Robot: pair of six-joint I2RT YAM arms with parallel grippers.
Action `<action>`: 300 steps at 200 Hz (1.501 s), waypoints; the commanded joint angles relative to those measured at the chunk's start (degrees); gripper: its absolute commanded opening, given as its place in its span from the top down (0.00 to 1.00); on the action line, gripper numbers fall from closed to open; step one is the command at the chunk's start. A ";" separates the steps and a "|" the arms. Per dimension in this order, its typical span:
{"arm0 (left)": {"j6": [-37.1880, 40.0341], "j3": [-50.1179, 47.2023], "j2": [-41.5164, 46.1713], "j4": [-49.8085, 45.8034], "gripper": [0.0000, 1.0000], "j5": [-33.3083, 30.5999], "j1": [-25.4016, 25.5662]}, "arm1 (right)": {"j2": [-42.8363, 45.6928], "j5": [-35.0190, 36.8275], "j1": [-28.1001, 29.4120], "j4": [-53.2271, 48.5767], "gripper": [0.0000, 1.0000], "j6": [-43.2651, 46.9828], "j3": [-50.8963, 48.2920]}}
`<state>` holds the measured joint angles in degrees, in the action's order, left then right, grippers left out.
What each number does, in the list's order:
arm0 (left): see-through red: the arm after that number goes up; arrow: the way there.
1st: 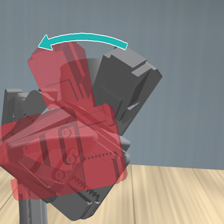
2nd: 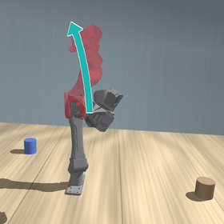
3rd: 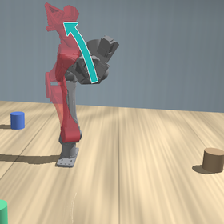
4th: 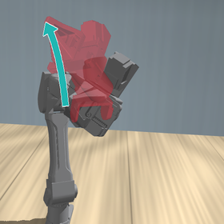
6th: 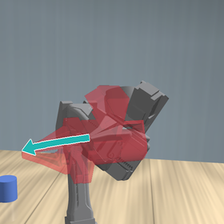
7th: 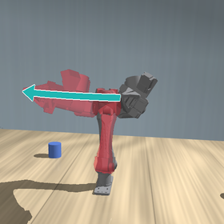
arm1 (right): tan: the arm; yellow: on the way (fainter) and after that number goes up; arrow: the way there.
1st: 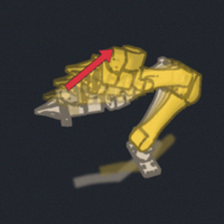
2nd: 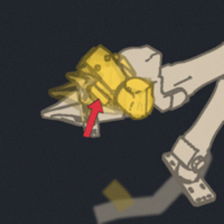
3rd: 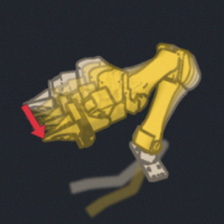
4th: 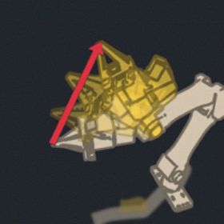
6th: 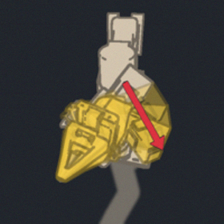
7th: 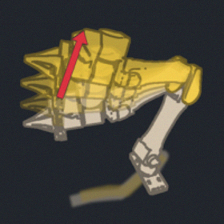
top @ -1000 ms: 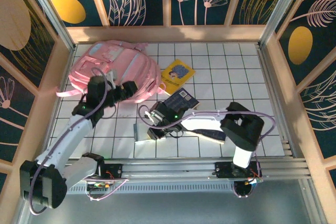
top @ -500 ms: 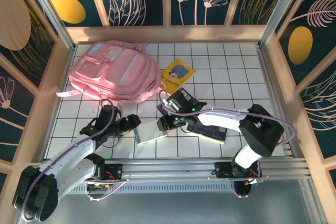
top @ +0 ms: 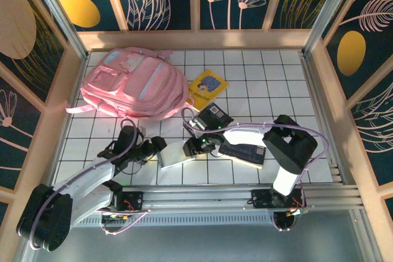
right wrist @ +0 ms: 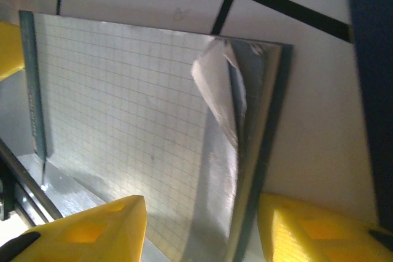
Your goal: Pack the student bag
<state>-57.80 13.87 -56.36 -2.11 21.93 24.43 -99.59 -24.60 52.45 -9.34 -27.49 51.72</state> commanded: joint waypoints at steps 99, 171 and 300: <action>-2.56 -4.49 -2.05 7.94 0.24 4.08 0.63 | 3.29 -17.93 -2.96 16.05 0.52 -10.56 -5.27; -2.74 -3.12 3.71 7.84 0.60 6.02 0.64 | -1.24 -13.43 -2.96 15.44 0.56 -9.57 -6.20; -0.18 11.22 13.80 9.68 1.00 7.77 0.62 | 21.64 -20.32 -10.07 28.62 0.01 -13.65 -13.75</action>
<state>-56.95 22.31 -42.63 0.25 26.70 24.86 -85.65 -36.42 44.23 6.94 -35.55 42.11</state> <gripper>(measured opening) 0.180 0.976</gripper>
